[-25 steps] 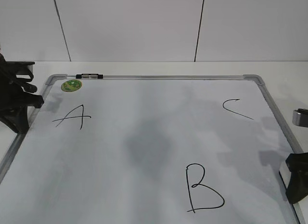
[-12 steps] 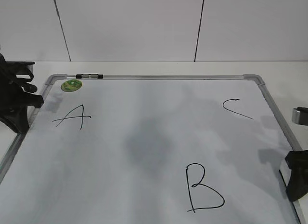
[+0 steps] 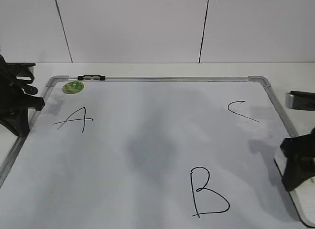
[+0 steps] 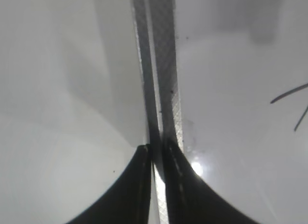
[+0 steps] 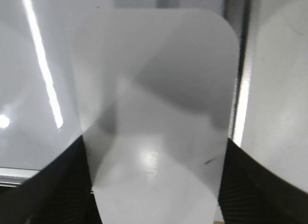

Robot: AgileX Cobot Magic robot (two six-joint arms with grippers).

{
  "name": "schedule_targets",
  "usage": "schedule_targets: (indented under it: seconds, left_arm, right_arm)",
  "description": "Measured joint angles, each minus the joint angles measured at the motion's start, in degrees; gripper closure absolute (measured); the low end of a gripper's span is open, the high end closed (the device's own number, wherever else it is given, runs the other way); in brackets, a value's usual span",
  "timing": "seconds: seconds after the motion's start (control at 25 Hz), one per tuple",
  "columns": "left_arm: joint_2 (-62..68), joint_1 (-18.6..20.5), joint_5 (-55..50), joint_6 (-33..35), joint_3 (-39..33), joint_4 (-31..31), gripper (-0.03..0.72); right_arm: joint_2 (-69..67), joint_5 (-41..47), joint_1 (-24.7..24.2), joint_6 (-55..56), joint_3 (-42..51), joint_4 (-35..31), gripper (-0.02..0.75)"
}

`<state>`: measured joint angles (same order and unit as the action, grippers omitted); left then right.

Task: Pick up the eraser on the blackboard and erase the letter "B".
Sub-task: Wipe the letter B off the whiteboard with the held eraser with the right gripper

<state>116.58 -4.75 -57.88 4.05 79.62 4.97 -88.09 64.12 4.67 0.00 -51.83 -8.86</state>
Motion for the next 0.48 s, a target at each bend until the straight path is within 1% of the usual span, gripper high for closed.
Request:
schedule_targets:
  seconds: [0.04,0.2,0.28,0.36,0.48]
  left_arm:
    - [0.0,0.0,0.0,0.0,0.0,0.1,0.635]
    - [0.0,0.0,0.0,0.0,0.0,0.1,0.635]
    - [0.0,0.0,0.0,0.0,0.0,0.1,0.635]
    - [0.0,0.0,0.0,0.0,0.0,0.1,0.635]
    - [0.0,0.0,0.0,0.0,0.0,0.2,0.635]
  right_arm:
    - [0.0,-1.0,2.6,0.7,0.0,0.0,0.205]
    - [-0.2,-6.5,10.0,3.5,-0.1,0.0,0.205]
    - [-1.2,-8.3,12.9,4.4,-0.1,-0.2,0.205]
    - [-3.1,-9.1,14.3,5.1,-0.1,-0.2,0.205]
    - [-6.0,-10.0,14.9,5.4,-0.1,-0.2,0.206]
